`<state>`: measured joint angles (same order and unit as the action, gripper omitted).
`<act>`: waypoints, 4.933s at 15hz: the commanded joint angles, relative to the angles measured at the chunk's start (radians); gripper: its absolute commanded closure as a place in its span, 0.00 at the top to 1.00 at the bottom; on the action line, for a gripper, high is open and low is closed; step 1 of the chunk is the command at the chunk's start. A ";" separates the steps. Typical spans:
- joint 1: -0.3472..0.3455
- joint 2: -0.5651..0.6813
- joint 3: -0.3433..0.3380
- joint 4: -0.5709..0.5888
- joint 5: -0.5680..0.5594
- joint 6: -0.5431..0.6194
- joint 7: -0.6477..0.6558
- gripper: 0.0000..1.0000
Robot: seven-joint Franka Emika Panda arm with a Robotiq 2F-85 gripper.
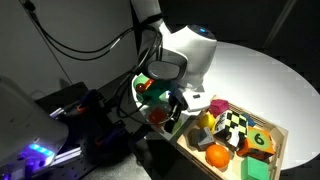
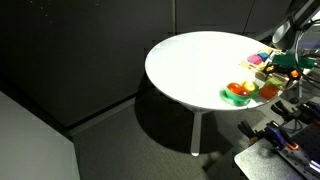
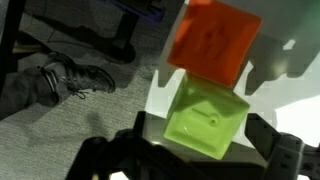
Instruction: Put the light green block inside the bowl
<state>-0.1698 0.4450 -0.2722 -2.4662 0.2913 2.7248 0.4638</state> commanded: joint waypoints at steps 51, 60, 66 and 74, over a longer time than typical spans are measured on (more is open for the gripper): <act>0.048 -0.257 -0.033 0.011 -0.466 -0.200 -0.165 0.54; 0.091 -0.331 0.003 -0.073 -0.524 -0.161 -0.103 0.29; 0.115 -0.444 0.045 -0.166 -0.623 -0.129 0.002 0.29; 0.110 -0.528 0.175 -0.223 -0.643 -0.105 0.098 0.29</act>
<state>-0.0522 -0.0413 -0.1395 -2.6591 -0.3549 2.5963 0.5365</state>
